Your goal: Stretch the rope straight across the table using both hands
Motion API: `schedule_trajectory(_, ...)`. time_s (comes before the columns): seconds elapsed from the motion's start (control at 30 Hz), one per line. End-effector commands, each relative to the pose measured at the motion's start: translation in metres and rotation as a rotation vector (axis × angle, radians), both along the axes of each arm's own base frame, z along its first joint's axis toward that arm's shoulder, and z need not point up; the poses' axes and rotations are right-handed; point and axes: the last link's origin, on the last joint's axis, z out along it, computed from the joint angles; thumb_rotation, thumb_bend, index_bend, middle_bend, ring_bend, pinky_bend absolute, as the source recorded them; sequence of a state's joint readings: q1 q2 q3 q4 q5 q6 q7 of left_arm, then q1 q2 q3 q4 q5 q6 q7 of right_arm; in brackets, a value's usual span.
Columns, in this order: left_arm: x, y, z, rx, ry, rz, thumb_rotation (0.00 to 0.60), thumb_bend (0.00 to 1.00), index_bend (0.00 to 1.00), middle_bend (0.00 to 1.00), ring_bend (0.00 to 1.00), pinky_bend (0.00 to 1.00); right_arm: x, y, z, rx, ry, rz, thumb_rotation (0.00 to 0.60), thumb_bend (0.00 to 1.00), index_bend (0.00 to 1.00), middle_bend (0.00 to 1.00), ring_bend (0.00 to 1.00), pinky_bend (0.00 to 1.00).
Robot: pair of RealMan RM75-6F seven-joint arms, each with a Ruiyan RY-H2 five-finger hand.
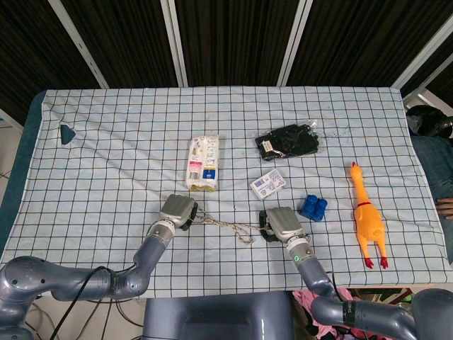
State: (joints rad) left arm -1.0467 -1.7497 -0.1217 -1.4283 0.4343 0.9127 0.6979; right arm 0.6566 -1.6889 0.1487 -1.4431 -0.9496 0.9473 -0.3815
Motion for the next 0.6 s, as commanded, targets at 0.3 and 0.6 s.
schedule_trajectory(0.3, -0.0007, -0.0011, -0.0004, 0.001, 0.000, 0.002, 0.600, 0.47, 0.62, 0.99, 0.93, 1.00, -0.0006, 0.0019, 0.0000, 0.003, 0.000, -0.002, 0.600, 0.45, 0.62, 1.00, 1.00, 1.00)
schedule_trajectory(0.6, 0.0010, -0.0012, -0.0010, -0.002, 0.001, -0.004, 0.600, 0.47, 0.62, 0.99, 0.93, 1.00, -0.0013, 0.0019, -0.0012, 0.004, 0.000, -0.003, 0.600, 0.45, 0.62, 1.00, 1.00, 1.00)
